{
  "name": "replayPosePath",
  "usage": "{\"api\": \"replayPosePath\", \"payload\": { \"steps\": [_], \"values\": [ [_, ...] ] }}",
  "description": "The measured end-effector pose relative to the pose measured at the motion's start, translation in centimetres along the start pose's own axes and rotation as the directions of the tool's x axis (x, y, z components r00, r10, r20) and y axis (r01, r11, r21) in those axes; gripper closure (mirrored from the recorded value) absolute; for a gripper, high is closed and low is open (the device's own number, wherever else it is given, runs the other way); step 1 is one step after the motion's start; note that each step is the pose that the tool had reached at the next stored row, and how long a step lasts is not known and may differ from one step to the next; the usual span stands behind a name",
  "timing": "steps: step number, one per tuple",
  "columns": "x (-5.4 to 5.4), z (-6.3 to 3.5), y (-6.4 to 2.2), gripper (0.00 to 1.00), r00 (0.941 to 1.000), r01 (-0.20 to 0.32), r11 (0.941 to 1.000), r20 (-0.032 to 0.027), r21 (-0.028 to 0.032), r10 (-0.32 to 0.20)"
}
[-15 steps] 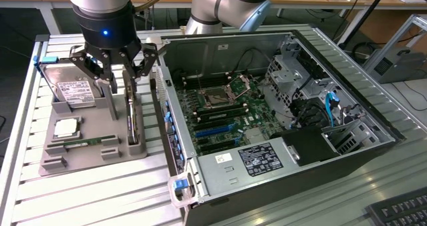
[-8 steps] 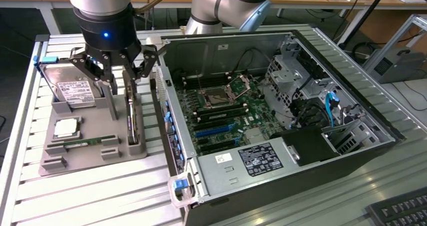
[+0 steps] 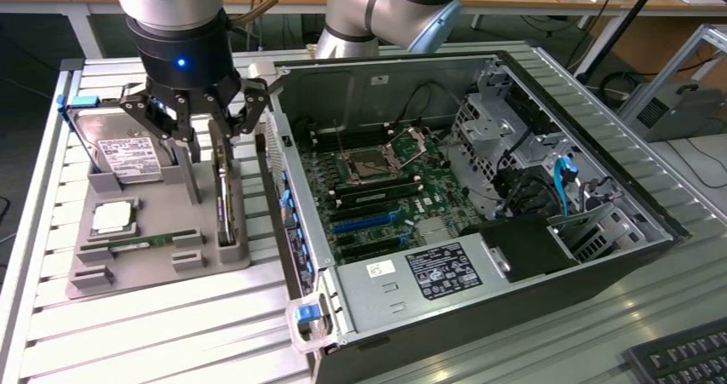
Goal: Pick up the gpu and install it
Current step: 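Pick up the gpu and move the gpu toward the slot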
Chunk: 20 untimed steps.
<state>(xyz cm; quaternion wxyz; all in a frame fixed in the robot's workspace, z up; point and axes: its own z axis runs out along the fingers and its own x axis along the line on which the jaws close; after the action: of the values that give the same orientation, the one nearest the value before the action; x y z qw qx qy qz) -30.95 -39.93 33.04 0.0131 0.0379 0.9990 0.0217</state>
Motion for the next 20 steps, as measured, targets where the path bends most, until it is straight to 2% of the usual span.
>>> {"api": "replayPosePath", "payload": {
  "steps": [20],
  "values": [
    [0.01,0.47,-0.03,0.58,1.0000,0.000,1.0000,0.0000,0.0001,0.000]
  ]
}}
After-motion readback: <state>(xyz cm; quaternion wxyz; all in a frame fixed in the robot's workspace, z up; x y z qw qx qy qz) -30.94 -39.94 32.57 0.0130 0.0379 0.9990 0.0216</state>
